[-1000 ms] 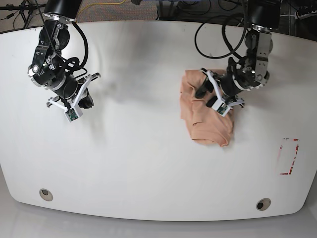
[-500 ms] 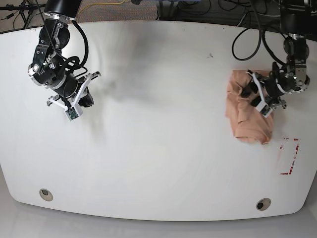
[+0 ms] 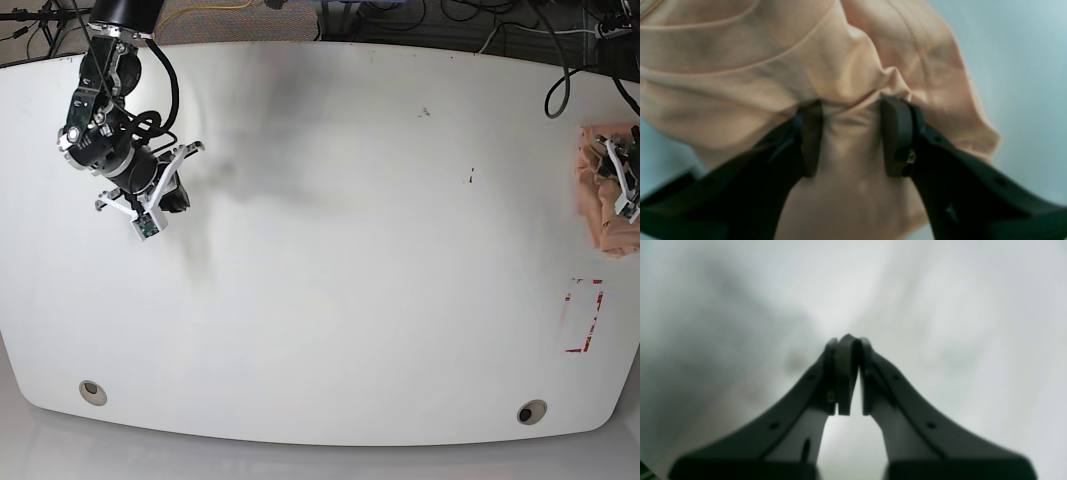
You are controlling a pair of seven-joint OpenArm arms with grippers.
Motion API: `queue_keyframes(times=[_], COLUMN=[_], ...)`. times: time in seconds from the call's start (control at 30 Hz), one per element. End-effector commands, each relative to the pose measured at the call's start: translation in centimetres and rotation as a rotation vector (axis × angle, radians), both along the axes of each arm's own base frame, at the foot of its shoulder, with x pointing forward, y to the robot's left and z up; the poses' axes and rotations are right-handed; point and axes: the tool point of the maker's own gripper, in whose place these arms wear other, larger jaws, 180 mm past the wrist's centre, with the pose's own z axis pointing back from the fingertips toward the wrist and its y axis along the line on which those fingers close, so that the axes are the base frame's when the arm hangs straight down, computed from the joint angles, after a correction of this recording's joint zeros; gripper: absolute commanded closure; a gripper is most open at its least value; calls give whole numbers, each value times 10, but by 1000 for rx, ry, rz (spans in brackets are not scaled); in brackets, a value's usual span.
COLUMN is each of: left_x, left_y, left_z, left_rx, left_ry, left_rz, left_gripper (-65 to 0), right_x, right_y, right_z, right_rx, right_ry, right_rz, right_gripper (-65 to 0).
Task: Fold the T-shirt properly
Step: 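Carry the folded bundle with the left gripper to the table's edge, then open the left gripper and release the bundle at the table edge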
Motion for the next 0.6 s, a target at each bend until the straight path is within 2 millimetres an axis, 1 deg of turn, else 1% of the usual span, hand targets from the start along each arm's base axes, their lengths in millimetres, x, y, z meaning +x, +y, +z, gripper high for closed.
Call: queue_keyframes(times=[0.0, 0.07, 0.2, 0.23, 0.43, 0.57], left_x=[-14, -13, -10, -1, 26, 50], left_y=[28, 30, 30, 28, 17, 2], left_z=[8, 12, 14, 21, 49, 76], left_rx=[105, 112, 113, 121, 178, 217], left_ry=[79, 74, 68, 45, -3, -66], left_rz=[2, 1, 1, -13, -64, -117], left_gripper=[-265, -265, -265, -265, -265, -265], right_x=[6, 6, 3, 1, 2, 3], right_y=[2, 6, 8, 10, 14, 12], right_z=[12, 11, 7, 6, 9, 10], right_rx=[10, 26, 35, 39, 56, 55], right_ry=[-45, -46, -37, -32, -57, -63], right_rz=[11, 7, 1, 2, 6, 3], right_gripper=[-40, -40, -40, -40, -40, -40])
